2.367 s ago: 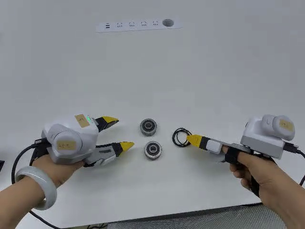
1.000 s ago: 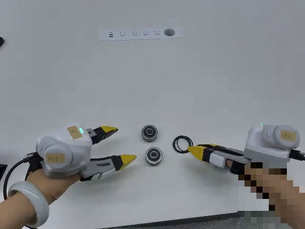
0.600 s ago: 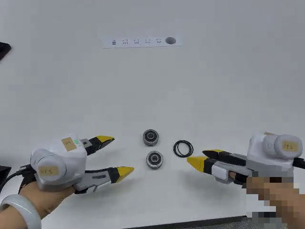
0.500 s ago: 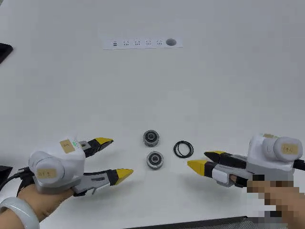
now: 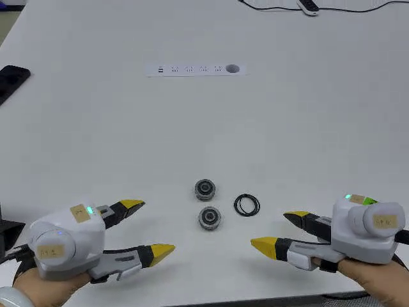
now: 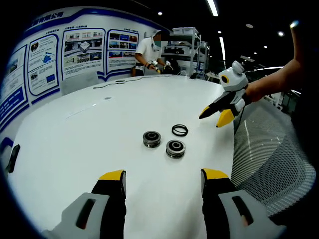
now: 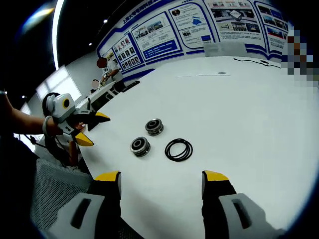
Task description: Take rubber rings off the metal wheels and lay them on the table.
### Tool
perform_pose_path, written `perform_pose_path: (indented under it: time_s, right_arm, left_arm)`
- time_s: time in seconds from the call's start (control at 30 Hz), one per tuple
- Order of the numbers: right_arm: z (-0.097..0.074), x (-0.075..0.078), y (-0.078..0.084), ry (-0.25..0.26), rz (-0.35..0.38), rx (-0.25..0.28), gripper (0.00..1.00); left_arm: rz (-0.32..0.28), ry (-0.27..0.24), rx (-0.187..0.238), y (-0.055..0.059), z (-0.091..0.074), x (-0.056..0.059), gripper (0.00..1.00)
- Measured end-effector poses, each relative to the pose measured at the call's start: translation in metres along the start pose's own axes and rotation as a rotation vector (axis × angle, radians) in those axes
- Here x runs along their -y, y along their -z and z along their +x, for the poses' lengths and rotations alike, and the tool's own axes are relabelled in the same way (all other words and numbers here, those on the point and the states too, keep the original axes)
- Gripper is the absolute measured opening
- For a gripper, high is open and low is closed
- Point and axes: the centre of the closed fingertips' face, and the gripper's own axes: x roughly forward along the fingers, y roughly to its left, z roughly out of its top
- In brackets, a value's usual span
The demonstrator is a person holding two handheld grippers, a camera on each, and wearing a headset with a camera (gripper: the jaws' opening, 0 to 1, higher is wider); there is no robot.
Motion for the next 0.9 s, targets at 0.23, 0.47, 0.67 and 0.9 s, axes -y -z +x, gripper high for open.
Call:
perform_pose_path:
  time_s: [0.23,0.47,0.67,0.9]
  right_arm:
    - [-0.004,-0.006,0.012,0.015,-0.055,-0.029,0.73]
    - [-0.006,-0.015,0.016,0.033,-0.123,-0.026,0.82]
    - [-0.008,-0.016,0.015,0.048,-0.155,-0.012,0.88]
    - [-0.012,-0.014,0.008,0.072,-0.185,0.039,0.97]
  left_arm:
    - [-0.016,-0.026,0.003,0.008,-0.015,0.002,0.63]
    - [-0.038,-0.054,0.011,0.017,-0.029,0.005,0.65]
    - [-0.056,-0.073,0.018,0.023,-0.038,0.007,0.68]
    - [-0.091,-0.110,0.037,0.026,-0.045,0.002,0.78]
